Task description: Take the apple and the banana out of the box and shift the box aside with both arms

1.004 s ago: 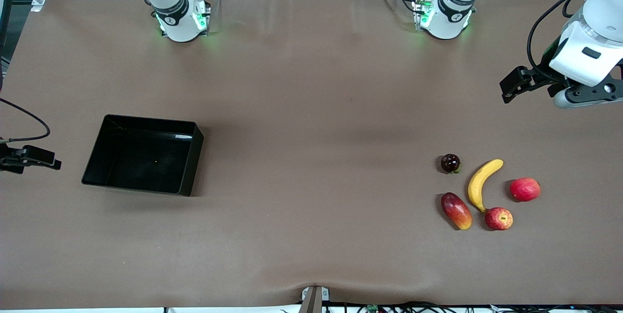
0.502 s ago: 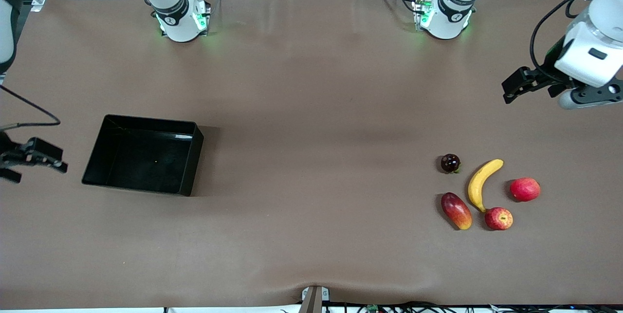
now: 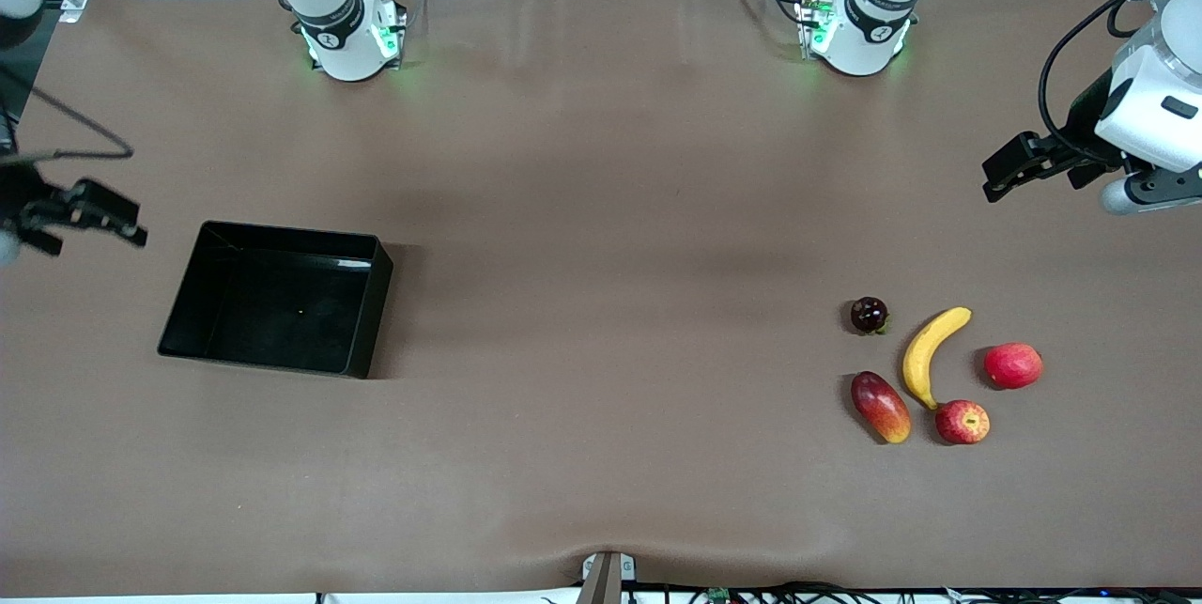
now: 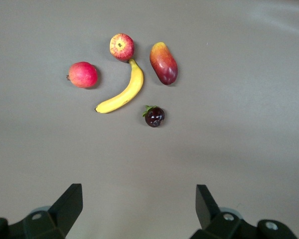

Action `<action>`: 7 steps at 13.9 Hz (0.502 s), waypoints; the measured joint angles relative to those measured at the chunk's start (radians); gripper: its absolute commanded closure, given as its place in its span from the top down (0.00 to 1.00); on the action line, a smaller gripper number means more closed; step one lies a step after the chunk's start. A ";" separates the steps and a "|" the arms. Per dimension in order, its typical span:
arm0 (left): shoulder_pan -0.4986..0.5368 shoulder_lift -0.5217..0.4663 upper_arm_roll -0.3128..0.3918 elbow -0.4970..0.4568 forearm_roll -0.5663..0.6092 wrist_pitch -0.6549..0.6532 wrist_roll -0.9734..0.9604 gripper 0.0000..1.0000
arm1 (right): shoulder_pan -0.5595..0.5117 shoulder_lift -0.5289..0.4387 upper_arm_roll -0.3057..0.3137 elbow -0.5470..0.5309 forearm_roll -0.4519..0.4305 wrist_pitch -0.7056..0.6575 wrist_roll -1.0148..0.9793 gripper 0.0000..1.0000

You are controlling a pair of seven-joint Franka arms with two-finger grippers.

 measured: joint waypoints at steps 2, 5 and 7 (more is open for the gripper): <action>0.000 0.000 -0.001 0.000 0.000 0.000 0.000 1.00 | 0.002 -0.100 -0.001 -0.139 -0.006 -0.005 0.002 1.00; 0.000 0.000 -0.001 0.000 0.000 0.000 0.039 1.00 | 0.003 -0.135 0.000 -0.151 -0.010 0.048 0.001 1.00; -0.001 0.000 -0.003 -0.001 0.000 0.000 0.056 1.00 | 0.000 -0.116 -0.004 -0.080 -0.011 0.059 0.000 1.00</action>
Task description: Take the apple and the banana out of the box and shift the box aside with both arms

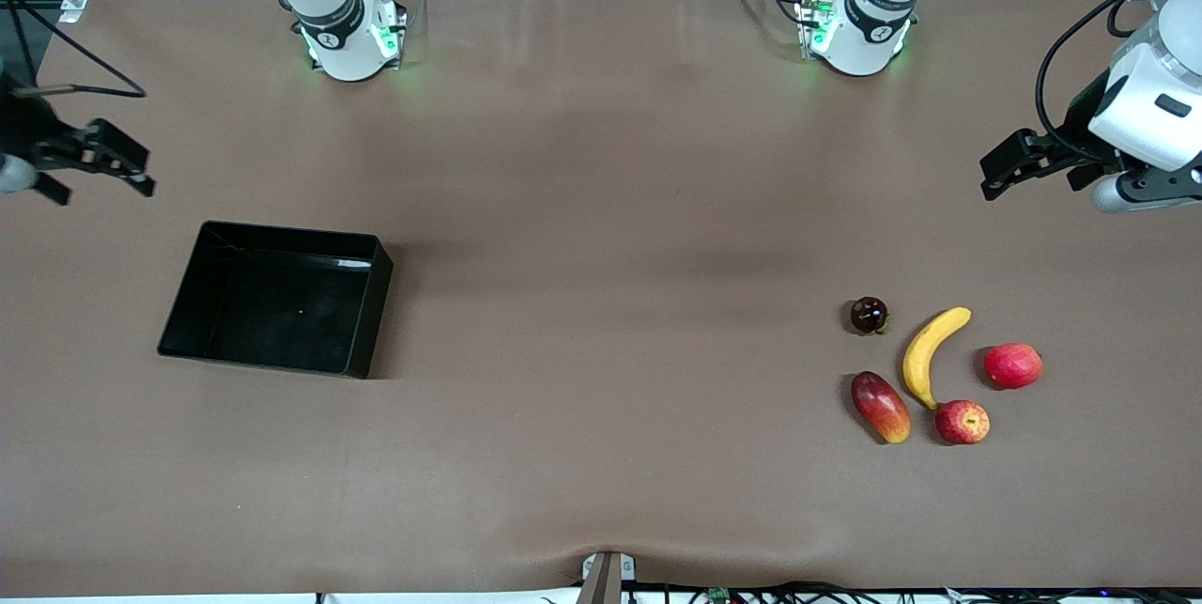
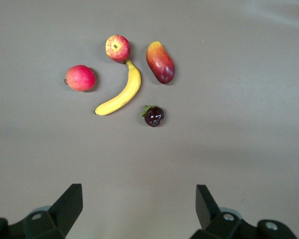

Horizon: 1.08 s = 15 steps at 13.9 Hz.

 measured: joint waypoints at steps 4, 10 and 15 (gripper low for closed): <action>-0.006 0.000 -0.006 0.000 0.000 -0.003 0.015 1.00 | -0.016 0.061 -0.009 0.096 0.000 -0.028 -0.004 1.00; 0.003 -0.001 0.006 0.001 0.000 -0.033 0.072 1.00 | -0.016 0.073 -0.006 0.113 0.003 -0.122 0.021 1.00; 0.025 -0.005 0.008 0.010 0.000 -0.041 0.080 1.00 | -0.016 0.073 -0.002 0.114 0.007 -0.149 0.113 1.00</action>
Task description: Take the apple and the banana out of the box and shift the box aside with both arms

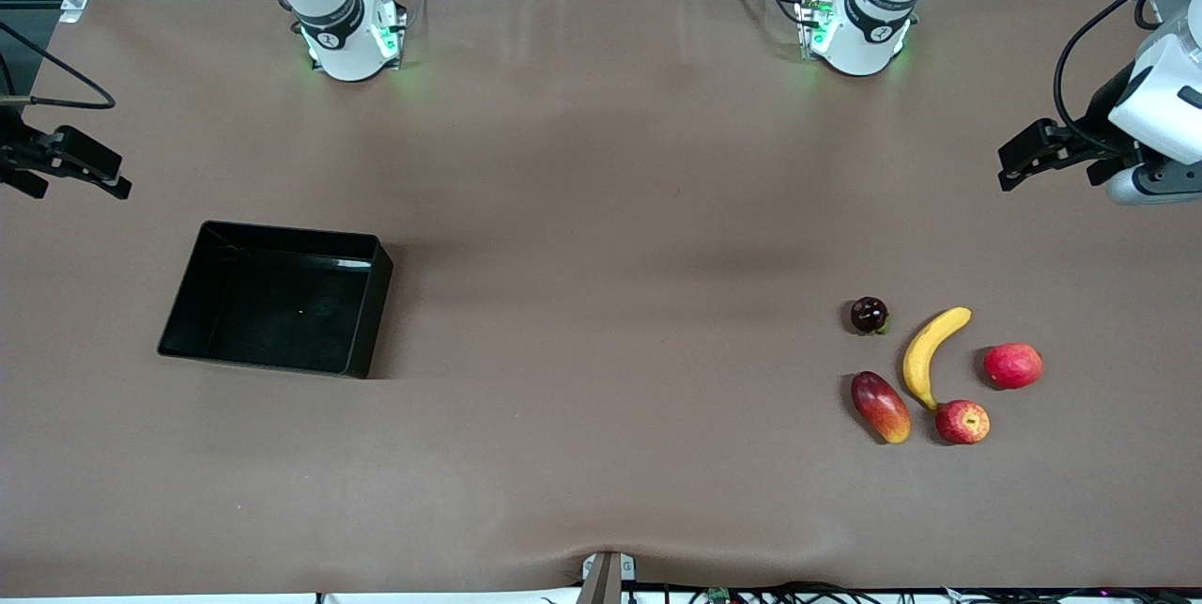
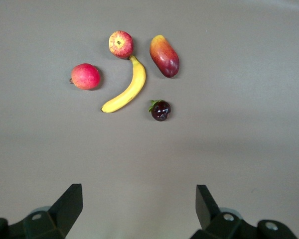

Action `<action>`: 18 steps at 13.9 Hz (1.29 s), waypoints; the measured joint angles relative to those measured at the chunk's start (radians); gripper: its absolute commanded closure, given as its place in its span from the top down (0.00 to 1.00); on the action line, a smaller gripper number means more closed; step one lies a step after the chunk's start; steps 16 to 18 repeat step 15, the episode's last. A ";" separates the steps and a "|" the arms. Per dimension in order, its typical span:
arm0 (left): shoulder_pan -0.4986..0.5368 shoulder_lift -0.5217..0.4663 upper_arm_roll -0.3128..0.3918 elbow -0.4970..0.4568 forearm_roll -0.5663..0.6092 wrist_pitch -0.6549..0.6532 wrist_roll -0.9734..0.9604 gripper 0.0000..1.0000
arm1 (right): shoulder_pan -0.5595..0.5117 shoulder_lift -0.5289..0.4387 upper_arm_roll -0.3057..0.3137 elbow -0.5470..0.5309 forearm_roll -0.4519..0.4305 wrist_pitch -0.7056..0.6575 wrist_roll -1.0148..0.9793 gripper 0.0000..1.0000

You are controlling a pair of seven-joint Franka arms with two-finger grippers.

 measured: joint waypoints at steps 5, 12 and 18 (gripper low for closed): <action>0.000 -0.013 -0.002 0.000 0.000 -0.003 0.030 1.00 | 0.000 0.000 0.000 0.000 0.000 -0.001 0.000 1.00; 0.002 -0.031 0.001 -0.001 0.006 -0.002 0.033 1.00 | 0.000 0.000 0.001 0.000 0.000 -0.002 -0.078 1.00; 0.003 -0.031 0.001 0.000 0.007 -0.001 0.043 1.00 | 0.000 0.000 0.001 0.000 0.000 -0.003 -0.079 1.00</action>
